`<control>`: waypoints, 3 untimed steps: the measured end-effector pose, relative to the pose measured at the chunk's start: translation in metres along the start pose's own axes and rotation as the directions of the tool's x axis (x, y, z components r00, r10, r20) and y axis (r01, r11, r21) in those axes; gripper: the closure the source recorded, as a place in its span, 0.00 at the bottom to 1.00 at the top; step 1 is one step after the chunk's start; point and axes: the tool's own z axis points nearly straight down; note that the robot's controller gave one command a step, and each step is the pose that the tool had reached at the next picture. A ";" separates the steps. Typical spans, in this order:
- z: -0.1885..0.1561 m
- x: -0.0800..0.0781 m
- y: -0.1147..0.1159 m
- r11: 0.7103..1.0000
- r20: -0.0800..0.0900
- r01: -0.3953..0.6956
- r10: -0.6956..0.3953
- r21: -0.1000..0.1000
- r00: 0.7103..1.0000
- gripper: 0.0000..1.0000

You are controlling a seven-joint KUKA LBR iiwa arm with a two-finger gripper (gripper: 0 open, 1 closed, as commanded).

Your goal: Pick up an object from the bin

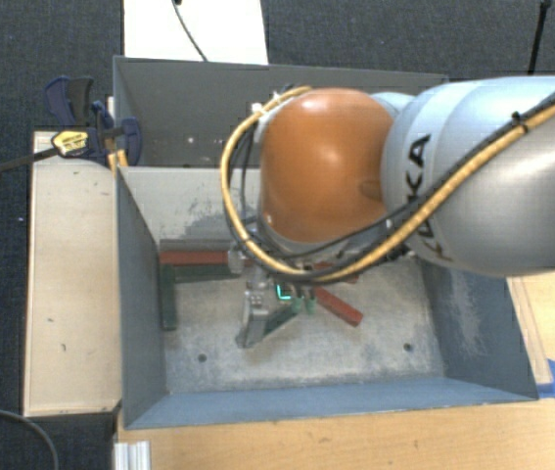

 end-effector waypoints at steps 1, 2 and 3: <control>0.075 -0.007 -0.073 0.997 0.000 -0.072 0.072 0.004 0.997 0.00; 0.176 -0.027 -0.082 0.995 0.002 0.101 -0.101 0.001 0.995 0.00; 0.173 -0.029 -0.081 0.996 0.006 0.094 -0.094 -0.001 0.996 1.00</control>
Offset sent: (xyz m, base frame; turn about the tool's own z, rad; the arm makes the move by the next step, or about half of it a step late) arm 0.0072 -0.0682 -0.0708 0.0637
